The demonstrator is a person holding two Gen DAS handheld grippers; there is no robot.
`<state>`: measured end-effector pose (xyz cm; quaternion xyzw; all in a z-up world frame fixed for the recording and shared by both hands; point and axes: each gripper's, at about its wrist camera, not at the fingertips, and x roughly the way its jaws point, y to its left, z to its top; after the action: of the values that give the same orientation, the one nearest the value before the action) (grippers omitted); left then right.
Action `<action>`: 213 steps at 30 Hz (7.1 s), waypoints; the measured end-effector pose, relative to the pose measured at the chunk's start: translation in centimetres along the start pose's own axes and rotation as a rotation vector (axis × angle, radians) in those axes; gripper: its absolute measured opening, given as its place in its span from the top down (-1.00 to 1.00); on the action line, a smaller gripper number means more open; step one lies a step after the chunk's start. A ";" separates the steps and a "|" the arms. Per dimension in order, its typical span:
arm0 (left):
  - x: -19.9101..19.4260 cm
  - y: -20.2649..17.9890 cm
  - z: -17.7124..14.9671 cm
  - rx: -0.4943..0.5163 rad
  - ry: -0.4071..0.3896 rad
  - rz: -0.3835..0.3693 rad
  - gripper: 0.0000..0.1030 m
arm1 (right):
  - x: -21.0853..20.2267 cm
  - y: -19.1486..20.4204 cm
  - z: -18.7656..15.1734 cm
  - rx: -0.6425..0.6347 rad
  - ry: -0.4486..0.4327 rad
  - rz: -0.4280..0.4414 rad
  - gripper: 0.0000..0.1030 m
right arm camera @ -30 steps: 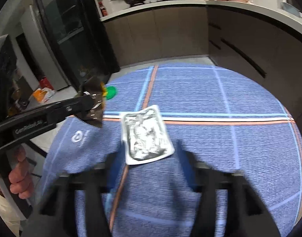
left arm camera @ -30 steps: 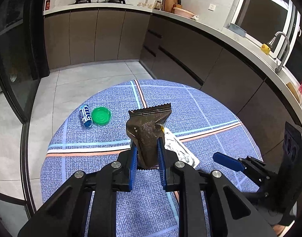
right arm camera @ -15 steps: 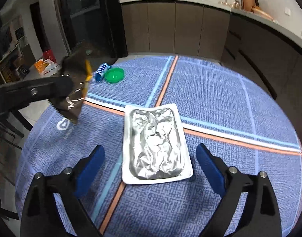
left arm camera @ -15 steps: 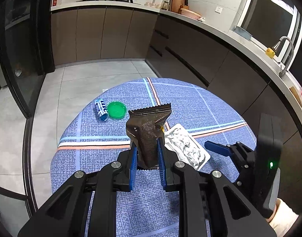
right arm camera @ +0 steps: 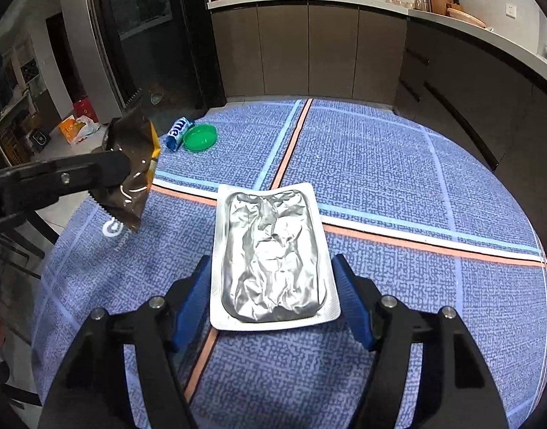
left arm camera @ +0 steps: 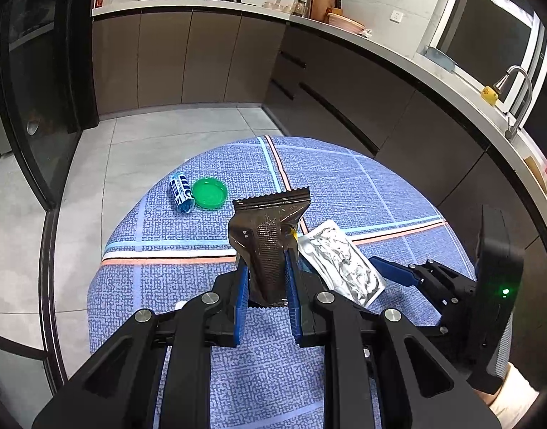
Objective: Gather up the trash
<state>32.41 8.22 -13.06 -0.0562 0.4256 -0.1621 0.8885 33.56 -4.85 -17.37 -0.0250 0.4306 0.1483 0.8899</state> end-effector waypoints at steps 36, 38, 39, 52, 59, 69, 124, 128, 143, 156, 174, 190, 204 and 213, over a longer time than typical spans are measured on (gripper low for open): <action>-4.7 -20.5 0.8 0.291 -0.073 -0.213 0.66 | -21.8 -14.4 -8.0 0.207 -0.310 -0.154 -0.31; -4.2 -22.4 0.6 0.312 -0.064 -0.234 0.66 | -22.7 -15.6 -9.0 0.230 -0.318 -0.174 -0.31; -4.0 -23.3 0.6 0.321 -0.060 -0.242 0.66 | -23.0 -16.1 -9.4 0.239 -0.320 -0.181 -0.31; 0.1 -34.5 -1.7 0.448 0.030 -0.362 0.66 | -27.4 -23.7 -16.8 0.408 -0.345 -0.302 -0.31; 2.9 -40.2 -3.5 0.509 0.089 -0.412 0.66 | -28.6 -27.3 -21.1 0.485 -0.322 -0.362 -0.31; 9.7 -45.3 -6.8 0.561 0.226 -0.417 0.66 | -25.8 -31.4 -26.2 0.599 -0.229 -0.373 -0.31; 5.5 -37.9 -3.0 0.392 0.075 -0.229 -0.83 | -22.1 -27.3 -19.9 0.409 -0.184 -0.348 -0.93; 3.6 -35.1 -2.0 0.352 0.045 -0.203 -0.83 | -22.1 -24.7 -17.9 0.361 -0.193 -0.320 -0.93; -3.0 -16.0 0.3 0.088 -0.067 -0.003 -0.83 | -18.5 -13.6 -9.3 0.151 -0.184 -0.128 -0.93; -4.6 0.8 1.1 -0.084 -0.090 0.137 -0.61 | -12.3 -4.9 -2.9 0.018 -0.128 0.012 -0.88; 5.6 10.0 7.1 -0.350 0.135 -0.003 0.31 | -4.0 -1.2 1.2 -0.049 -0.017 0.069 -0.29; 6.8 11.7 6.0 -0.332 0.141 0.008 0.88 | -0.7 -0.3 2.6 -0.068 0.028 0.090 0.08; 2.6 12.9 2.0 -0.285 0.151 -0.018 0.89 | 6.1 4.3 7.7 -0.142 0.065 0.217 0.27; 2.9 12.7 1.2 -0.269 0.168 -0.060 0.84 | 8.2 5.1 10.2 -0.122 0.063 0.206 0.08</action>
<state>38.03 19.13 -17.45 -0.1736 0.5145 -0.1344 0.8289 44.68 3.79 -16.92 -0.0392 0.4488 0.2642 0.8528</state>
